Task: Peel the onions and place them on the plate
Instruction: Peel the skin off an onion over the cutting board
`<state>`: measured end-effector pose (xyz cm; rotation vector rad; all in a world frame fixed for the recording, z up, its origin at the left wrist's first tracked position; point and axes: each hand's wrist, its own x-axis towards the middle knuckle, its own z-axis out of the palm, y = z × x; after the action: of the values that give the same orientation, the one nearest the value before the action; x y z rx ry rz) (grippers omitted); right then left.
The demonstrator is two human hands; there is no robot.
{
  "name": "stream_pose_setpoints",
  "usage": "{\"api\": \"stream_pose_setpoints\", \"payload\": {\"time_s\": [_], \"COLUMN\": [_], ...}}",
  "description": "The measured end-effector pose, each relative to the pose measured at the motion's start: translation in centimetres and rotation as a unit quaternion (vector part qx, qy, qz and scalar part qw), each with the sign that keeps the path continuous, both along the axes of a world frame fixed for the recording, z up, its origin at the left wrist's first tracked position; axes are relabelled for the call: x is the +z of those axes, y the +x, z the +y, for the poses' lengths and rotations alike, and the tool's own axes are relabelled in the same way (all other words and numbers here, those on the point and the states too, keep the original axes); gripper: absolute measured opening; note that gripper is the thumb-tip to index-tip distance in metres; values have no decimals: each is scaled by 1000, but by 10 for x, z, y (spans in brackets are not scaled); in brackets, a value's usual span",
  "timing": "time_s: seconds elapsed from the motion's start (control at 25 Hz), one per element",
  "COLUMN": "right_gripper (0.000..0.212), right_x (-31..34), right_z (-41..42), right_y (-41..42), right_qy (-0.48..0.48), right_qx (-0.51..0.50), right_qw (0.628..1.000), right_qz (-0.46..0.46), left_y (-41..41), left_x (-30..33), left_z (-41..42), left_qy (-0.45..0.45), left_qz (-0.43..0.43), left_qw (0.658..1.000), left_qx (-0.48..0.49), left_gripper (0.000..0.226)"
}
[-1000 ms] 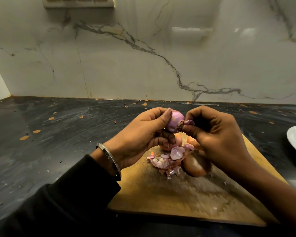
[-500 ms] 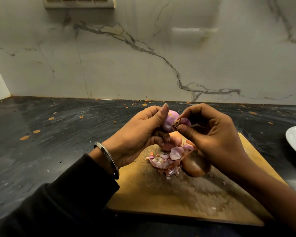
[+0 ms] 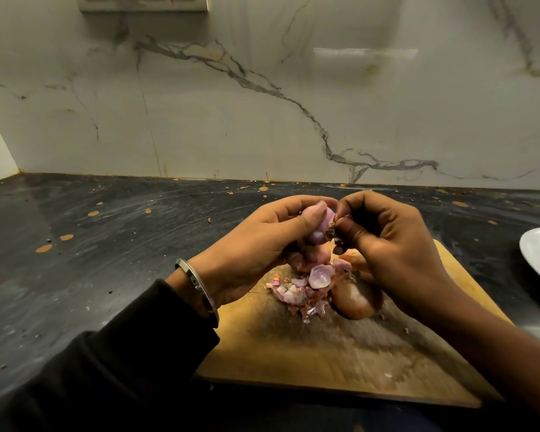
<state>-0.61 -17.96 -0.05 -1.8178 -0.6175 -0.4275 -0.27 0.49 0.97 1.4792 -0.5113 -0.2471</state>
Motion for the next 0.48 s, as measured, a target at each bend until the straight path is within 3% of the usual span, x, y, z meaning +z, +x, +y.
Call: {"api": "stream_pose_setpoints", "payload": {"time_s": [0.48], "right_gripper": [26], "right_x": [-5], "right_z": [3], "right_y": [-1], "right_qy": [-47], "right_qx": [-37], "right_qw": [992], "right_qz": [-115], "left_y": [1], "left_x": [-1], "left_z": [-3], "left_qy": [1], "left_qz": [10], "left_qw": [1000], "left_qx": [23], "left_gripper": [40]}}
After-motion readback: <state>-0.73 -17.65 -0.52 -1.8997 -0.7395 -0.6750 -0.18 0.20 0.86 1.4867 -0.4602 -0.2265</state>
